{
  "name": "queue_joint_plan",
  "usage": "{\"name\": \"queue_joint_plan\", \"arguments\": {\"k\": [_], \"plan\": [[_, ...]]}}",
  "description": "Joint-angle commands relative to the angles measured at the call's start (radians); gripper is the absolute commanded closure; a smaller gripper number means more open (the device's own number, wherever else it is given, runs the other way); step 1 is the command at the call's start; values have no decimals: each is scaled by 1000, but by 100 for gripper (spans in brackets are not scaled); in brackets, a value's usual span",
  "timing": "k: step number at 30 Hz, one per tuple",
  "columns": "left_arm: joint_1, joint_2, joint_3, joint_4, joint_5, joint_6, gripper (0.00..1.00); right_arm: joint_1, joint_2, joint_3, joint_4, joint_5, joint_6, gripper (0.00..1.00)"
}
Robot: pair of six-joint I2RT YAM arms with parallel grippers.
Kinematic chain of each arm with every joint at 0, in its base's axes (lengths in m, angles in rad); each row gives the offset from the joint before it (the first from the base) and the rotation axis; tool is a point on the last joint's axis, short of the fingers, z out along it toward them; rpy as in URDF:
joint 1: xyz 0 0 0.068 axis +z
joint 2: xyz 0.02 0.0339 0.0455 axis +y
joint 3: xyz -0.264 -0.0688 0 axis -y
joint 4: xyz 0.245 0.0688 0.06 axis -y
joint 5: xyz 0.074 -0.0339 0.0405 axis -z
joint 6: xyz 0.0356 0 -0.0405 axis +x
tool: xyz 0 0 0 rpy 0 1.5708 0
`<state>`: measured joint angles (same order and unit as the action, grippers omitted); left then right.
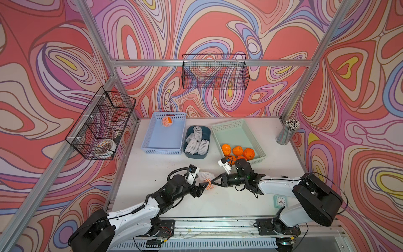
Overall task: Remove foam nets from oranges
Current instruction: Remove the foam net from the orange.
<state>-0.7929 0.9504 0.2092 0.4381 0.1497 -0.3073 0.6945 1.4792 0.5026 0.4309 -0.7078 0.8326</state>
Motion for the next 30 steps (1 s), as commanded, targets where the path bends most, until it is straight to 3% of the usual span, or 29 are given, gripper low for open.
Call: {"name": "queue_joint_plan", "arguments": {"k": [1,12,30], "plan": [[8,-18,0,-6,29,-44,21,-4,-9,-12,38,-15,11,100],[11,93,11,82,99,-67,25,-4,3,-31,120,-39,49,100],[11,165,45,177,150,-62,49,-4,49,-33,130,-35,48,100]]}}
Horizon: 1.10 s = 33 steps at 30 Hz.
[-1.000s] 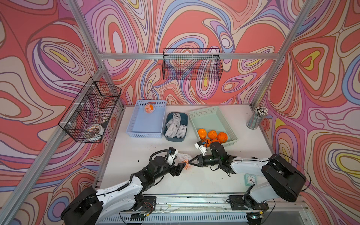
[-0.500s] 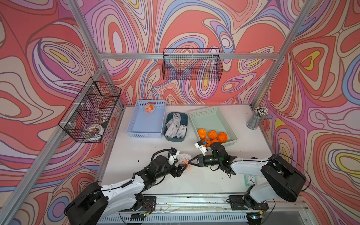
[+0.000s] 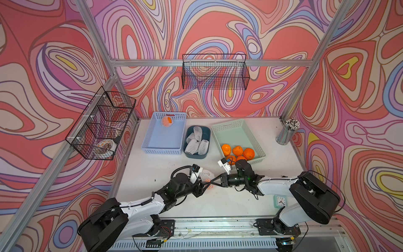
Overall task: Remove foam nets from oranges
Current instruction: Remove the foam net from the orange.
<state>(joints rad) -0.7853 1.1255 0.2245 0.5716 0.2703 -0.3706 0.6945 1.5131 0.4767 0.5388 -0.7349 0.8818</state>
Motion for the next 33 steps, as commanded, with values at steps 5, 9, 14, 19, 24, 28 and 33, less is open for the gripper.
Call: {"name": "queue_joint_plan", "arguments": {"k": [5,9,14,19,24,28,33], "plan": [[3,16,39,38,48,6,61,-3,16,0,23,-8,0,100],[4,34,41,43,46,9,72,-4,3,3,11,-7,0,100],[3,49,66,26,50,9,84,-4,-14,7,-26,-5,-12,92],[3,42,99,-26,63,-1,90,-4,-71,40,-239,59,-109,73],[6,58,150,-87,93,-41,93,-4,-164,69,-446,168,-222,59],[9,93,182,-95,119,-75,96,-4,-207,79,-548,255,-282,57],[9,152,199,-69,135,-109,98,-4,-228,83,-600,350,-325,57]]}}
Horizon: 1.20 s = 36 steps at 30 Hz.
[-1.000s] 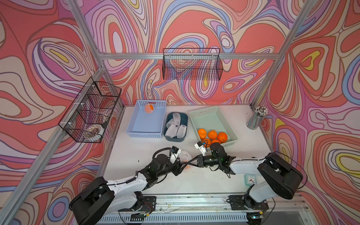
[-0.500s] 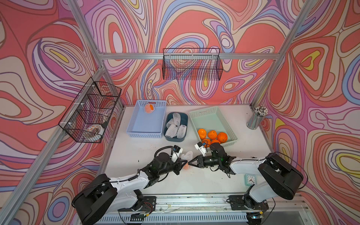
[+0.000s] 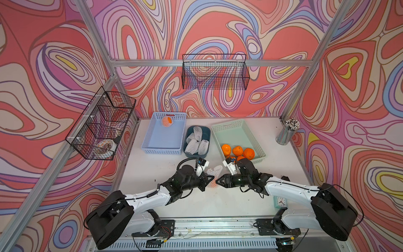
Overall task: Remove foam nets from oranges
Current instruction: Remove the foam net from the orange.
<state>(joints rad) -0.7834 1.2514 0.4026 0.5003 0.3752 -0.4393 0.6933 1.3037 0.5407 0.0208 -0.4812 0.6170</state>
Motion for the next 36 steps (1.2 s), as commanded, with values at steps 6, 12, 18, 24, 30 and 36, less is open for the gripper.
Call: {"name": "queue_joint_plan", "arguments": {"k": [6,12,18,24,30,36], "plan": [[7,50,28,18,48,-62,99,-3,-22,26,-36,107,-105,57],[7,57,36,23,51,-67,99,-2,27,50,1,56,-114,60],[23,24,73,-43,25,-49,99,-3,-13,54,-19,66,-107,61],[70,-16,150,-188,16,-19,97,-3,-106,59,-128,114,-123,45],[95,-36,270,-398,24,35,94,0,-182,28,-167,109,-117,14],[181,-67,383,-621,4,64,94,36,-210,2,-165,126,-90,4]]}}
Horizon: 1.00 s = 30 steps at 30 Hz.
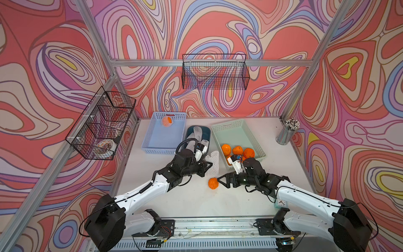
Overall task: Remove foam nets from oranges
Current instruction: Remove the foam net from the orange, then pick up the orange from the center of the board.
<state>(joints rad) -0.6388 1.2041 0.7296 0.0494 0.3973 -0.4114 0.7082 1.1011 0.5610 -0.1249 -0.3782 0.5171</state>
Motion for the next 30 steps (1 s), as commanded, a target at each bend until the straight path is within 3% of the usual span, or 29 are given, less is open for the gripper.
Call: {"name": "queue_joint_plan", "arguments": {"k": [1,11,16,30], "plan": [[49,-20,85,-219,-25,50,94,33,-4,-19,-11,31,17,4],[144,30,308,-553,-113,159,95,150,191,51,19,132,40,3],[183,68,372,-596,-99,166,94,191,297,122,-7,179,31,3],[196,145,499,-673,-108,197,93,195,412,186,-43,268,22,9]]}}
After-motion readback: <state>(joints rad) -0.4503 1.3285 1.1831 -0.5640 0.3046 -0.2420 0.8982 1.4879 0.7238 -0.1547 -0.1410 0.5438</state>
